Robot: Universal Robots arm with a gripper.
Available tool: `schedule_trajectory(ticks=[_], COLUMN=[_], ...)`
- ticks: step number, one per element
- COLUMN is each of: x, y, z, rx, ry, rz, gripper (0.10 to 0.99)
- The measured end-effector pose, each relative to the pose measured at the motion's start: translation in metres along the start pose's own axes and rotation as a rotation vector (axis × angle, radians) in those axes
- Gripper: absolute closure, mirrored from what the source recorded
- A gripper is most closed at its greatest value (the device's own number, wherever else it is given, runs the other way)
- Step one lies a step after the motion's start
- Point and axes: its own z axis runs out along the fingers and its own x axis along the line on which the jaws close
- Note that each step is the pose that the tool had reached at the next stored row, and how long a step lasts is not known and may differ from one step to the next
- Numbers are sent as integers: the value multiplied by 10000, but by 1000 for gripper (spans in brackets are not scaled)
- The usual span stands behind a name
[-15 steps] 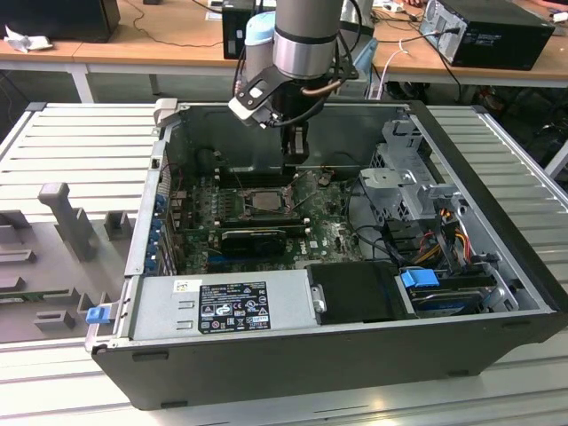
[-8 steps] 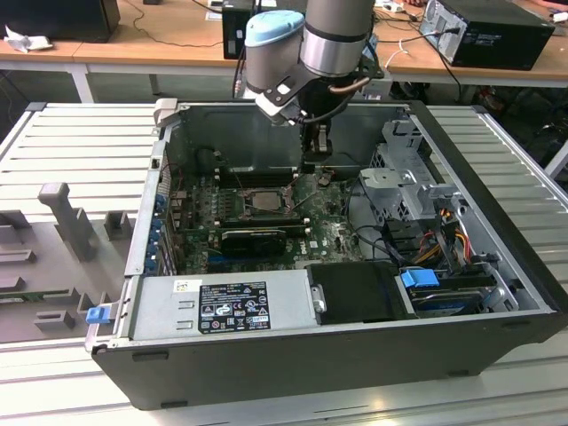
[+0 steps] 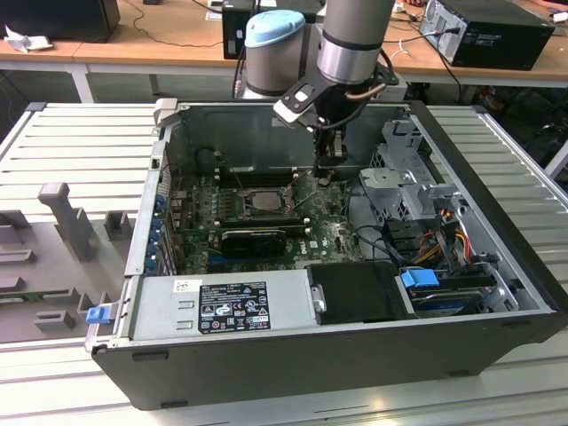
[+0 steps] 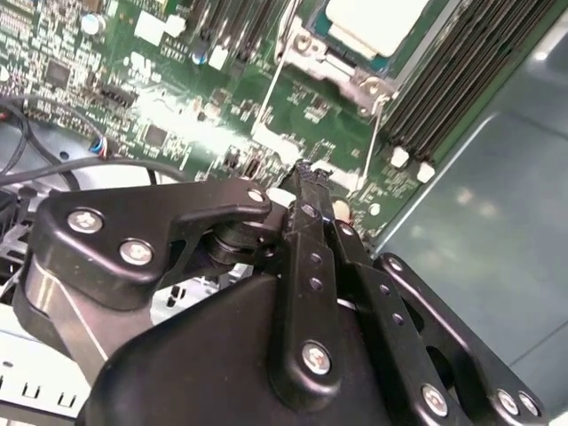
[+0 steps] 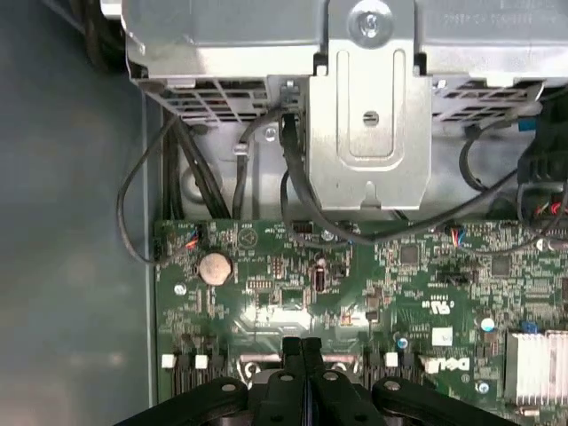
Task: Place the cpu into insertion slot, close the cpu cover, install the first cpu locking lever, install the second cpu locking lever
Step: 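Close the cpu cover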
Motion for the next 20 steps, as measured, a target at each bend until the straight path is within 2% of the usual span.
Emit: schedule_trajectory(ticks=[4, 8, 12, 20], x=[2, 0, -2, -2], y=[54, 73, 75, 27], z=[18, 79, 153, 158], rx=[-77, -98, -99, -99], ry=[3, -2, -3, -3], rz=[-2, -2, -3, -2], gripper=[980, 980, 980, 980])
